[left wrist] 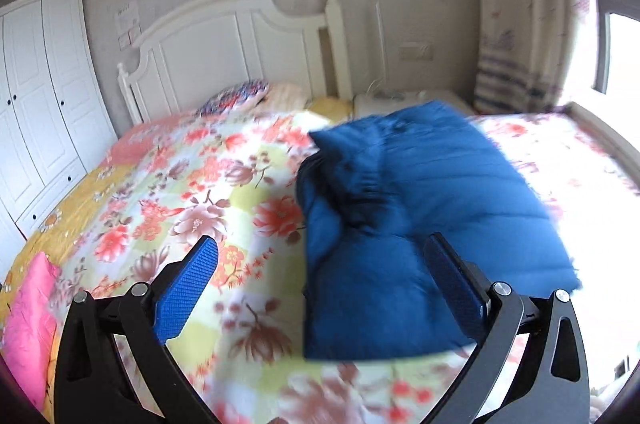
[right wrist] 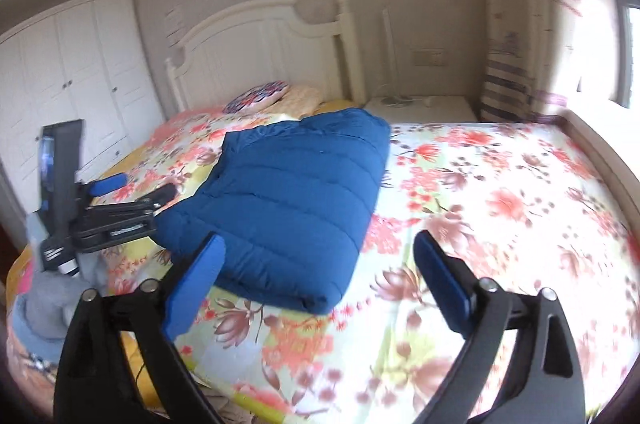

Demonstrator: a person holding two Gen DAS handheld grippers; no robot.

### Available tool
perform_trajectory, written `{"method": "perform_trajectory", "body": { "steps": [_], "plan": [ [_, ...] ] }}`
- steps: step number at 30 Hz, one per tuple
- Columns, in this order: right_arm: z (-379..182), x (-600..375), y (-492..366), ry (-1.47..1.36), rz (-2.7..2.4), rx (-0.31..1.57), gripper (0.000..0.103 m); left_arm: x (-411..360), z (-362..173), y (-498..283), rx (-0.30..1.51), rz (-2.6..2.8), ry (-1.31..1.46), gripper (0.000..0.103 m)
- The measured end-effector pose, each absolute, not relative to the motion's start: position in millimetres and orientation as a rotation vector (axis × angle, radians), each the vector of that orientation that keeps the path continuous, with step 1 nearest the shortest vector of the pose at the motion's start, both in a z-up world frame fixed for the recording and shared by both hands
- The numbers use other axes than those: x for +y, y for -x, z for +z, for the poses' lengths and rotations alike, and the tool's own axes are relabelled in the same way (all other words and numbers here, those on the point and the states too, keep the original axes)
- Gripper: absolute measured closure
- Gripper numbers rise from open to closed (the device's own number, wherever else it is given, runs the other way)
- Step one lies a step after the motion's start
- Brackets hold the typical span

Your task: Fold large clothes

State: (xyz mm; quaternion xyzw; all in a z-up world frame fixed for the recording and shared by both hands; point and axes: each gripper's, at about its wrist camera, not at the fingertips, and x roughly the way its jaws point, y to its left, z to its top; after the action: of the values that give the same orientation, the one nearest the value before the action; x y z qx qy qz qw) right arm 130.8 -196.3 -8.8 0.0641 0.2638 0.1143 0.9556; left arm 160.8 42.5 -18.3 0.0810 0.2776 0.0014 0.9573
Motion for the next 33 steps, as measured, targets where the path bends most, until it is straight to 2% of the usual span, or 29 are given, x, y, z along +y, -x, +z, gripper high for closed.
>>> {"method": "perform_trajectory", "body": {
  "steps": [4,10,33],
  "plan": [
    [-6,-171,-100,-0.082,0.125,0.513,0.002,32,6,-109,0.501,0.014,-0.164,0.004],
    [0,-130,-85,-0.005,0.117,0.493,0.002,32,25,-72,0.455,0.066,-0.213,0.004],
    [2,-125,-81,-0.023,0.111,0.471,0.002,43,29,-66,0.461,0.040,-0.158,0.004]
  ]
}}
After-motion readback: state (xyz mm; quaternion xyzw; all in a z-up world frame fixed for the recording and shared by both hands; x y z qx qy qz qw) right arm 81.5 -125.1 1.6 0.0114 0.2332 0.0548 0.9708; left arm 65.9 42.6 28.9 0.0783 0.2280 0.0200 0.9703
